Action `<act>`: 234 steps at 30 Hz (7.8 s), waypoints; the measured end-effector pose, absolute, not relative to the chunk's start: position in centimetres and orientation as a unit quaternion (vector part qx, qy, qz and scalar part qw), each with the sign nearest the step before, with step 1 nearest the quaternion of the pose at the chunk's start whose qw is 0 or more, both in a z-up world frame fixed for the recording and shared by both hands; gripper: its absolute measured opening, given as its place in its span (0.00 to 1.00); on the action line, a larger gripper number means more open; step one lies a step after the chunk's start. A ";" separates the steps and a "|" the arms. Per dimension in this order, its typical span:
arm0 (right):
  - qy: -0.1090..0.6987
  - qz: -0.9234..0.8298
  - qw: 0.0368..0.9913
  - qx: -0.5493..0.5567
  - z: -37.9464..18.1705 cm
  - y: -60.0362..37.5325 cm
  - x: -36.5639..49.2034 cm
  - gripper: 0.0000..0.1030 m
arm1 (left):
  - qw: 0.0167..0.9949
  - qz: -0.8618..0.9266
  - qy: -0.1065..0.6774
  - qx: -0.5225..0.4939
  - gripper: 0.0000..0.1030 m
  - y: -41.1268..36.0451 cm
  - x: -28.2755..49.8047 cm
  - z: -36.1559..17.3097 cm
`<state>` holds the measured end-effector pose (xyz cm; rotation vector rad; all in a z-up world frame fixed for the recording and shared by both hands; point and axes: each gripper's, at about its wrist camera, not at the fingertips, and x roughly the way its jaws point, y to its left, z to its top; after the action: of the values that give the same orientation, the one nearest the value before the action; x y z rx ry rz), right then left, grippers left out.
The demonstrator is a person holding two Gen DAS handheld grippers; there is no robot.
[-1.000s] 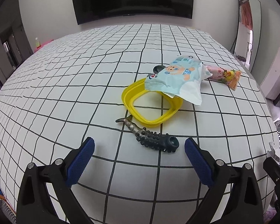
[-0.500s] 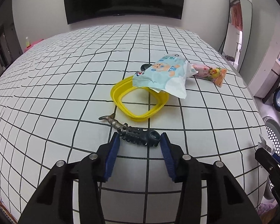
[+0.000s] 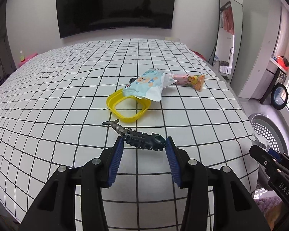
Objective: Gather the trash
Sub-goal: 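Close the left gripper on the black toy fish, then carry paper and toy fish over the basket and open both grippers, then withdraw both grippers from the basket and move back toward the bed, then grasp the blue wet-wipes pack with the right gripper, then lift the wipes pack with the right gripper while the left gripper grasps the yellow ring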
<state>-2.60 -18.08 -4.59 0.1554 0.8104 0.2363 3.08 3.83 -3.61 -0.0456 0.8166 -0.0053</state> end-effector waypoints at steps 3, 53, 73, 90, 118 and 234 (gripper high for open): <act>0.391 0.101 0.911 0.079 -4.3 -19.1 -3.7 0.32 | 0.920 -0.023 0.390 -0.017 0.43 2.5 2.3 -3.0; 0.421 -0.093 0.885 0.179 -7.7 -40.2 -8.3 0.42 | 0.859 -0.258 0.432 0.094 0.45 -23.1 3.6 -5.9; 0.415 -0.104 0.884 0.188 -7.5 -40.3 -9.1 0.52 | 0.862 -0.255 0.431 0.083 0.54 -21.9 4.0 -5.2; 0.399 -0.100 0.891 0.192 -6.3 -39.2 -9.6 0.55 | 0.871 -0.243 0.421 0.078 0.61 -20.4 3.6 -4.3; 0.368 -0.071 0.915 0.151 -2.7 -31.4 -10.5 0.65 | 0.895 -0.210 0.392 0.037 0.72 -11.7 1.4 -2.5; 0.437 0.075 0.894 0.059 -2.0 -3.3 8.2 0.47 | 0.920 0.016 0.385 -0.065 0.78 17.7 8.5 -5.4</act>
<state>8.15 -3.29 -1.95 0.1227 0.9067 0.1557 8.50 17.68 -5.39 -0.1342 0.7915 0.0324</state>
